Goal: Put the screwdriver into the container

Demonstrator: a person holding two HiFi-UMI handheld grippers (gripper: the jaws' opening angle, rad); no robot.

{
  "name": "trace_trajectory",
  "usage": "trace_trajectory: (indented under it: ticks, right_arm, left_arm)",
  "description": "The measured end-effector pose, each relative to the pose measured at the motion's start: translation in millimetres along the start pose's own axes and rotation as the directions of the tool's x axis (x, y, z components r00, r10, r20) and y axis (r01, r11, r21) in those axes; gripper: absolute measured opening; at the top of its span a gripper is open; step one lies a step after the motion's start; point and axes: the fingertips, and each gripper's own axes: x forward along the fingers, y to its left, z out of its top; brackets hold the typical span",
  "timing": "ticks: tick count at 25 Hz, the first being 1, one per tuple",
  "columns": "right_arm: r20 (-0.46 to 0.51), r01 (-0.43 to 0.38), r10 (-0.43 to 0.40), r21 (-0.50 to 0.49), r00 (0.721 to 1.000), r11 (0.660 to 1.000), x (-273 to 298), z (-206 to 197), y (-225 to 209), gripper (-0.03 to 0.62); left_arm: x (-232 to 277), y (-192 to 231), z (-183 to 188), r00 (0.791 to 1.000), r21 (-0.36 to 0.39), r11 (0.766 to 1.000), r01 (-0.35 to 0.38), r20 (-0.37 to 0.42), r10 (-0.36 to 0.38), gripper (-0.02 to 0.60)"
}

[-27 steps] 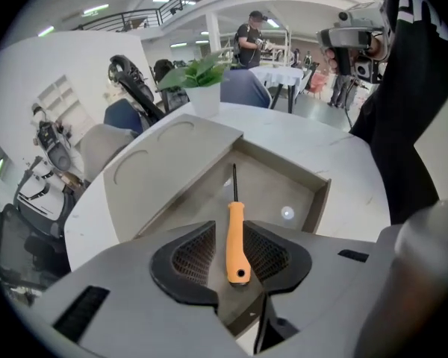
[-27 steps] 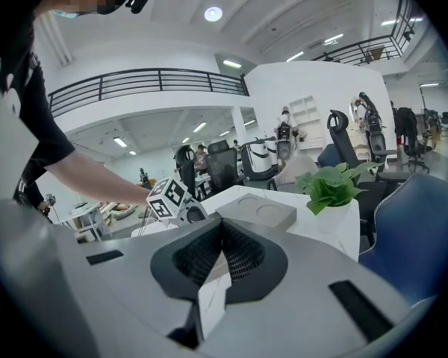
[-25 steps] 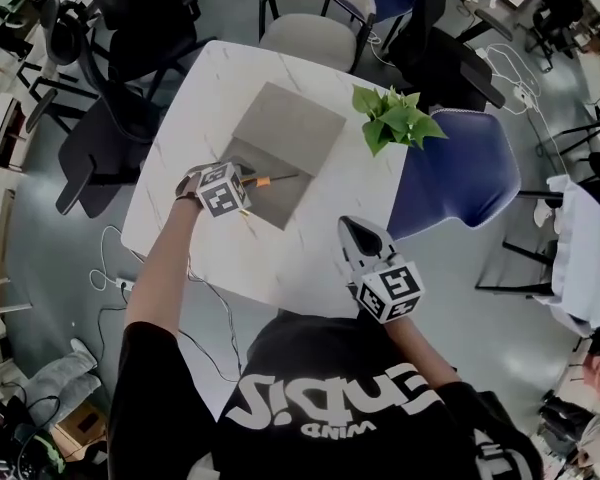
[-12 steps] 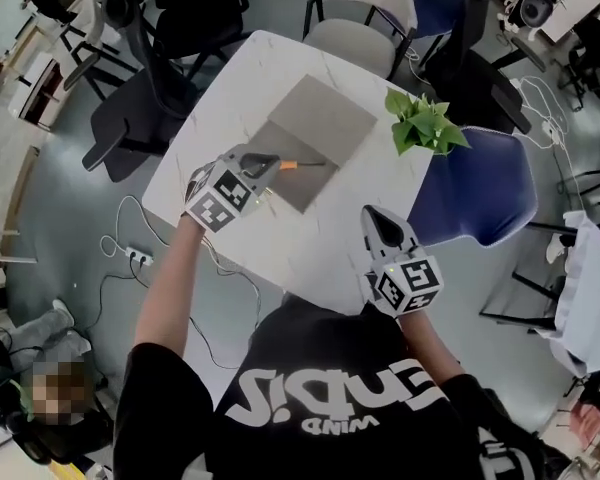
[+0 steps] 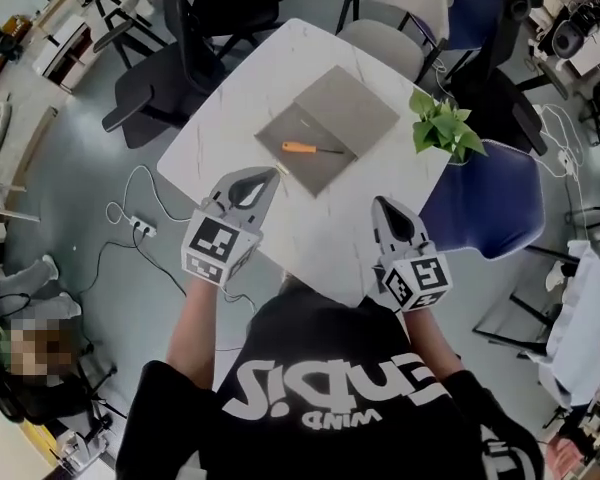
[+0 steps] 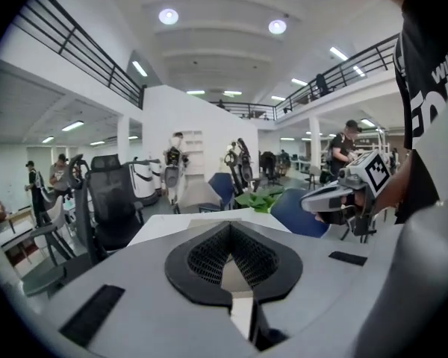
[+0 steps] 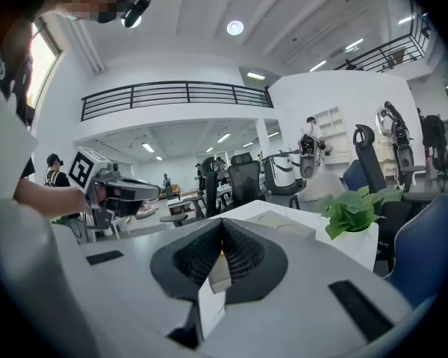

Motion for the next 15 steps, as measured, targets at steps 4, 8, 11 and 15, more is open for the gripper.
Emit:
trace_trajectory:
  ticks: [4, 8, 11, 15]
  right_arm:
    - [0.011, -0.019, 0.019, -0.008, 1.0, 1.0, -3.8, 0.2, 3.0, 0.012]
    - [0.02, -0.035, 0.036, -0.015, 0.999, 0.999, -5.4, -0.4, 6.0, 0.012]
    - [0.023, -0.041, 0.041, -0.022, 0.999, 0.999, -6.9, -1.6, 7.8, 0.012]
    - [0.023, -0.049, 0.05, -0.029, 0.999, 0.998, -8.3, -5.3, 10.6, 0.012]
  left_arm:
    - [-24.8, -7.4, -10.4, 0.993, -0.062, 0.992, -0.112, 0.039, 0.114, 0.012]
    - [-41.0, -10.5, -20.0, 0.978, -0.108, 0.978, -0.177, 0.089, 0.187, 0.012]
    - [-48.5, -12.7, -27.9, 0.969, -0.132, 0.969, -0.208, 0.111, 0.223, 0.012]
    - [-50.4, -16.5, -37.3, 0.959, -0.15, 0.962, -0.227, 0.139, 0.248, 0.012]
